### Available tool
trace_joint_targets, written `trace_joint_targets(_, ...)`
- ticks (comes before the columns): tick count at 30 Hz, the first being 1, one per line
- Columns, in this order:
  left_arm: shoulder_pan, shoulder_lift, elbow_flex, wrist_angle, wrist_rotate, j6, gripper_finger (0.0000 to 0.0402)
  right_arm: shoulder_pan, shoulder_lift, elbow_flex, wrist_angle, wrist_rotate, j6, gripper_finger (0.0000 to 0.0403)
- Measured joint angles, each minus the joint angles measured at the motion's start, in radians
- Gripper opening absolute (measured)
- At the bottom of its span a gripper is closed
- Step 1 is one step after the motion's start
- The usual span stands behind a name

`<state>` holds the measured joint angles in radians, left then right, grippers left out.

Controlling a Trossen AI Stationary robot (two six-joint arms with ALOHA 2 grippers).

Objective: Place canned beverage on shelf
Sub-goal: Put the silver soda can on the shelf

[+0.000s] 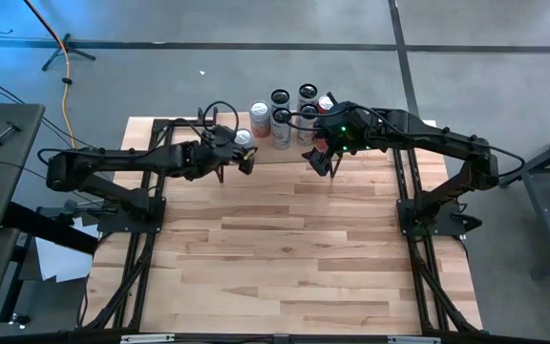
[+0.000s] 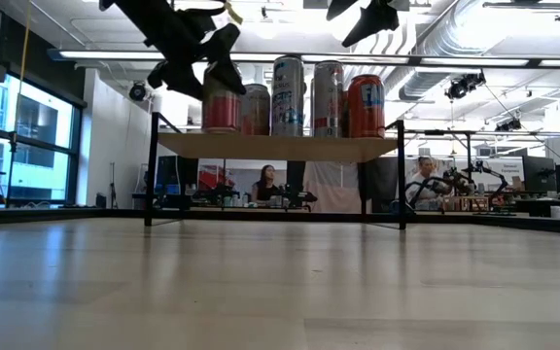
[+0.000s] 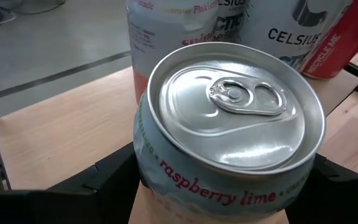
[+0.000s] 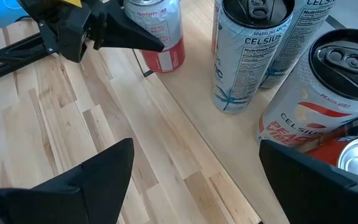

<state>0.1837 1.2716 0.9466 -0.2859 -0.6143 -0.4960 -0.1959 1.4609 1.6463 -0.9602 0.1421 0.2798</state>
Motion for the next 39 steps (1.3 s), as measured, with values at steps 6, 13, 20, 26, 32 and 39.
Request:
trace_joint_targets(6, 0.000, 0.000, 0.000, 0.002, 0.002, -0.023, 0.0295, 0.000, 0.000, 0.000, 0.000, 0.000, 0.000, 0.0334)
trace_joint_targets(13, 0.000, 0.000, 0.000, 0.007, 0.002, -0.024, 0.0340, 0.000, 0.000, 0.000, 0.000, 0.000, 0.000, 0.0334)
trace_joint_targets(20, 0.000, 0.000, 0.000, 0.018, 0.039, -0.011, 0.0377, 0.000, 0.000, 0.000, 0.000, 0.000, 0.000, 0.0334)
trace_joint_targets(26, 0.000, 0.000, 0.000, 0.053, 0.052, 0.076, 0.0385, 0.000, 0.000, 0.000, 0.000, 0.000, 0.000, 0.0334)
trace_joint_targets(32, 0.000, 0.000, 0.000, 0.053, 0.052, 0.106, 0.0385, 0.000, 0.000, 0.000, -0.001, 0.001, 0.000, 0.0334)
trace_joint_targets(39, 0.000, -0.012, -0.002, 0.053, 0.054, 0.109, 0.0385, 0.000, 0.000, 0.000, -0.001, 0.001, 0.000, 0.0334)
